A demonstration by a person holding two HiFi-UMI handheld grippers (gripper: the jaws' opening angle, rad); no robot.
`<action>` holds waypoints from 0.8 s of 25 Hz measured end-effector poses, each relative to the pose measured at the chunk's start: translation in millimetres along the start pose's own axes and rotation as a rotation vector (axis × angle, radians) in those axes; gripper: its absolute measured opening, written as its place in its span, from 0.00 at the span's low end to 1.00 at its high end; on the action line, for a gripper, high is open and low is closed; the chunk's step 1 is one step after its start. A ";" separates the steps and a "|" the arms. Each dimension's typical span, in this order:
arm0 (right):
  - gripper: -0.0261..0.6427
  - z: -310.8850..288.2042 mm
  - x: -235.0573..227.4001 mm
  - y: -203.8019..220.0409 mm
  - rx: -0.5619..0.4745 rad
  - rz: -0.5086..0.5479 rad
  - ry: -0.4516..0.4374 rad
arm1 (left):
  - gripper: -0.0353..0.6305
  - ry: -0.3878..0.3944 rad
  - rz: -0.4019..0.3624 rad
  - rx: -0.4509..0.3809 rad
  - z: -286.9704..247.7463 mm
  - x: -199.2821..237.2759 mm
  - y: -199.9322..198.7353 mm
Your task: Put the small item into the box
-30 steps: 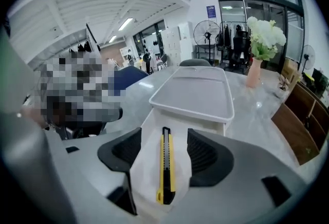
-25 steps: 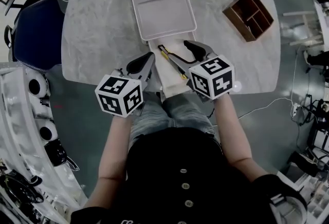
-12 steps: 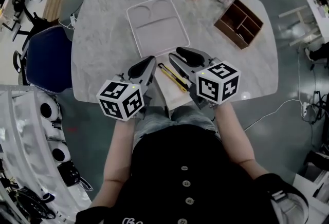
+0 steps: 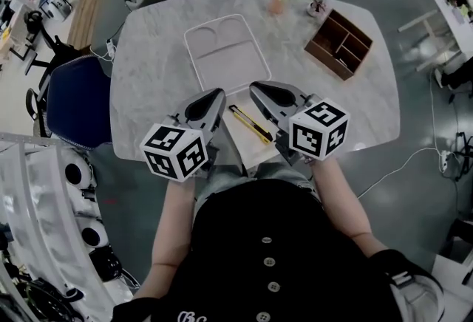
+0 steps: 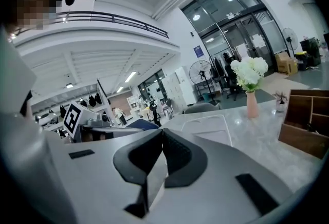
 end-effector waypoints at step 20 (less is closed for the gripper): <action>0.05 23.1 17.2 -2.8 -0.164 -0.005 -0.059 | 0.08 0.008 -0.046 0.047 1.6 -18.7 9.5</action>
Point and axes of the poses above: the fingertips, and each gripper's own axes: z backward along the fingers, x to its left, y out of its underside, the point moved 9 cm from there along z, backward along the fingers, and after that the axes turned 12 degrees about z, right-handed, at the moved point
